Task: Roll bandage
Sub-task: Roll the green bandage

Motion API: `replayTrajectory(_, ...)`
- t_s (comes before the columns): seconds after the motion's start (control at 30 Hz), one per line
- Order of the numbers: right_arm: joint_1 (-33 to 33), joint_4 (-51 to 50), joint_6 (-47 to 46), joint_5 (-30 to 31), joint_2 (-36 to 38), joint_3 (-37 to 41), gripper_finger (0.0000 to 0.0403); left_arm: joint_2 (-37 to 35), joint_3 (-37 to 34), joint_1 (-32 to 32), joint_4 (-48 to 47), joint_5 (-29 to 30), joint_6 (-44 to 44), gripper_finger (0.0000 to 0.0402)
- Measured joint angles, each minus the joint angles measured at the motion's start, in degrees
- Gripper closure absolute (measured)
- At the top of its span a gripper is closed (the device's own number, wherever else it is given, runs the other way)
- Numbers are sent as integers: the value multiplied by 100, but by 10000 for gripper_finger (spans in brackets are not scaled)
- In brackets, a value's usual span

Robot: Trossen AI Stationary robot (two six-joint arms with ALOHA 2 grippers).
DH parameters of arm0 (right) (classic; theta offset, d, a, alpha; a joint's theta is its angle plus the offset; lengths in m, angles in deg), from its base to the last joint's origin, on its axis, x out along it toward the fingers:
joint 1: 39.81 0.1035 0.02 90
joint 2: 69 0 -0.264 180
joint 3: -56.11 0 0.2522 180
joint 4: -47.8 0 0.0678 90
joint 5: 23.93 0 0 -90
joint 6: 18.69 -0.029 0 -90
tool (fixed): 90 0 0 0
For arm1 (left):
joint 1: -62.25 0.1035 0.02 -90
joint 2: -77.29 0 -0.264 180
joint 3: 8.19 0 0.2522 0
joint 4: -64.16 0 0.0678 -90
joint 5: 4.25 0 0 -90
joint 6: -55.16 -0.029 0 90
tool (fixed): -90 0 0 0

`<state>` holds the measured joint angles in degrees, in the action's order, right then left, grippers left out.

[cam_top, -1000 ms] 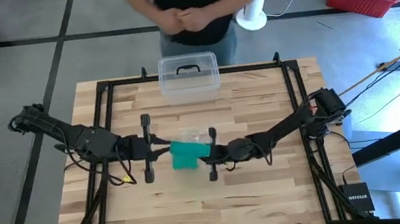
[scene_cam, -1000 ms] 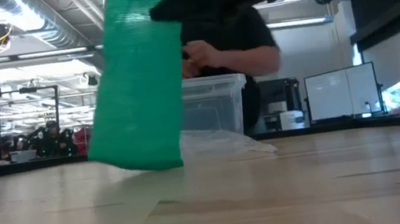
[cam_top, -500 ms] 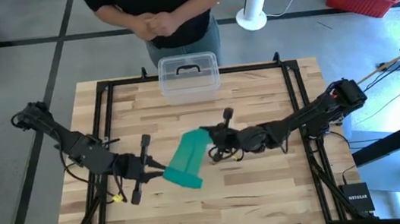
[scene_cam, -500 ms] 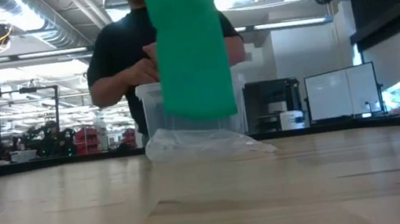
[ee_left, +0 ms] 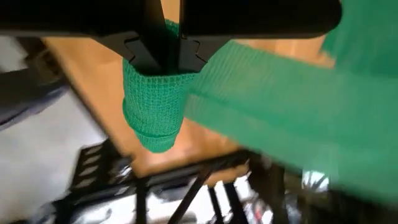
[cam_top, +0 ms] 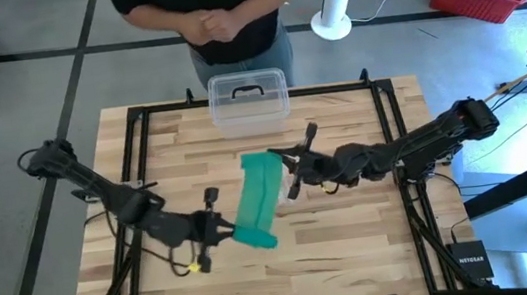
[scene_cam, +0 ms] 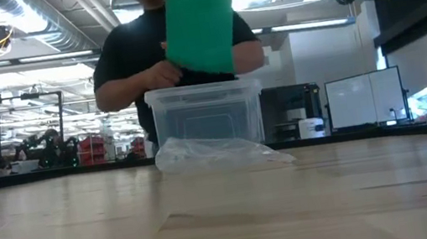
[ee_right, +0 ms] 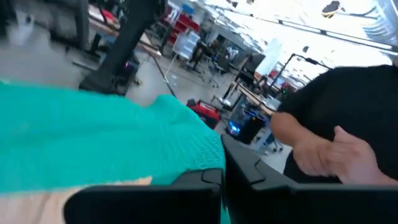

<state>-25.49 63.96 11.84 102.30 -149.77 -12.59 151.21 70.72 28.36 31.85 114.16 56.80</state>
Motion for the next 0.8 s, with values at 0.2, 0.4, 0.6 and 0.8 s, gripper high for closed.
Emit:
replayTrajectory(0.2,520,-15,612,-37,6,-491,401,105,-4,502,-708,459,689,396)
replayTrajectory(0.4,1264,-174,842,-210,-8,-940,401,65,-4,993,-930,1159,847,396)
replayTrajectory(0.6,1932,-749,834,-178,-159,-1116,402,-54,-4,1352,-841,1500,767,396)
replayTrajectory(0.8,2100,-1022,35,-645,-502,-1103,402,-152,7,1477,306,1571,-315,396)
